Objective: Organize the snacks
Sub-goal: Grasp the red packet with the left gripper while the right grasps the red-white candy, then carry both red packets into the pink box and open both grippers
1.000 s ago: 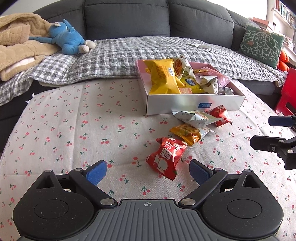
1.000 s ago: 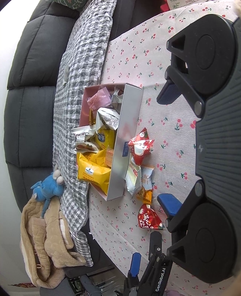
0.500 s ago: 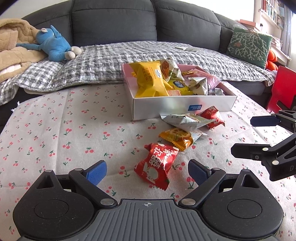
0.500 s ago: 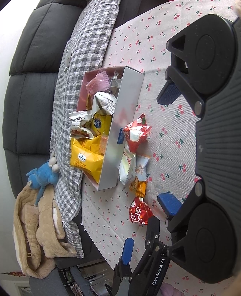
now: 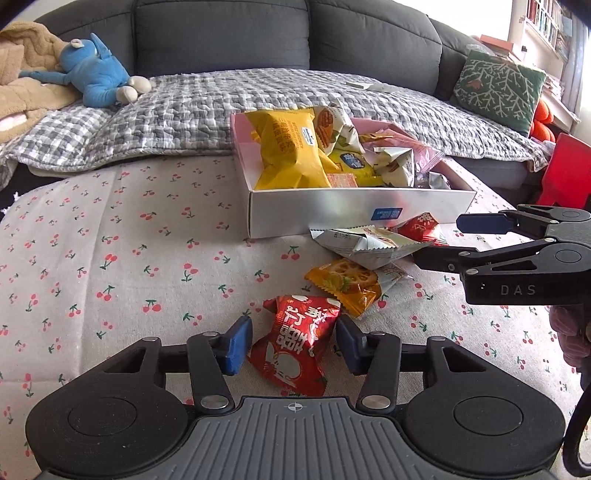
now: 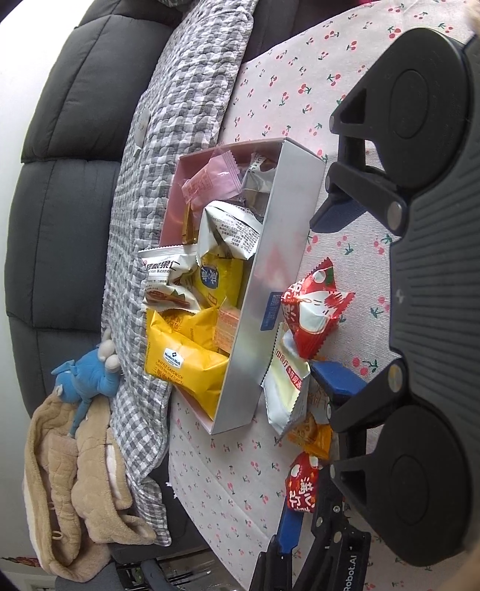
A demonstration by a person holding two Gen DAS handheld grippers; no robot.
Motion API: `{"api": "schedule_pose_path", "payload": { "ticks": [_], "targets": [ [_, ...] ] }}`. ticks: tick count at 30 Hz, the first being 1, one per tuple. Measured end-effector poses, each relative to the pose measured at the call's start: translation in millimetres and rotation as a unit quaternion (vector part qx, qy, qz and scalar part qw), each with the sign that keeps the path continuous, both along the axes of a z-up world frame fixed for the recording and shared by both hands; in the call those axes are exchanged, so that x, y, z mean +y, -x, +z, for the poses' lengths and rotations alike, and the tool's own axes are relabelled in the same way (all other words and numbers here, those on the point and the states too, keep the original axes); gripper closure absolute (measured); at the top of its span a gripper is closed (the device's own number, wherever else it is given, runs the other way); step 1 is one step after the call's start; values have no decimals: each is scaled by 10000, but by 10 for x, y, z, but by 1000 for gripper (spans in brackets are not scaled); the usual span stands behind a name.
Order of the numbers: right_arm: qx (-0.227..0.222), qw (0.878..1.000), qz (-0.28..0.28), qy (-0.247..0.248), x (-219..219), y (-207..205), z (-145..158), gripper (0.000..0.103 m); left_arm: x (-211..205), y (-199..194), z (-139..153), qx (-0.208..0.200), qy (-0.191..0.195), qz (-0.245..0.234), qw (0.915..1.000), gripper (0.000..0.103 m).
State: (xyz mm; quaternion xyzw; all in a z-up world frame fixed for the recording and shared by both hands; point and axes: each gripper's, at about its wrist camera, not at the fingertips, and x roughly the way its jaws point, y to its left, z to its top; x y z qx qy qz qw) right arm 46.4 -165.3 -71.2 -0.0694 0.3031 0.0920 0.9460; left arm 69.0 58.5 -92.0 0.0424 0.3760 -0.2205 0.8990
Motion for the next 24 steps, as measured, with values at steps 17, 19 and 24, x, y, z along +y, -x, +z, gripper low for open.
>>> {"api": "schedule_pose_path", "payload": {
  "ticks": [17, 19, 24],
  "targets": [
    [-79, 9989, 287, 370, 105, -150, -105, 59, -26, -87, -17, 97, -99, 187, 9997, 69],
    [-106, 9987, 292, 393, 100, -144, -105, 65, -22, -86, -13, 101, -106, 206, 9997, 69],
    [-119, 9993, 220, 275, 55, -118, -84, 70, -10, -80, 6, 86, -130, 279, 9995, 72]
  ]
}}
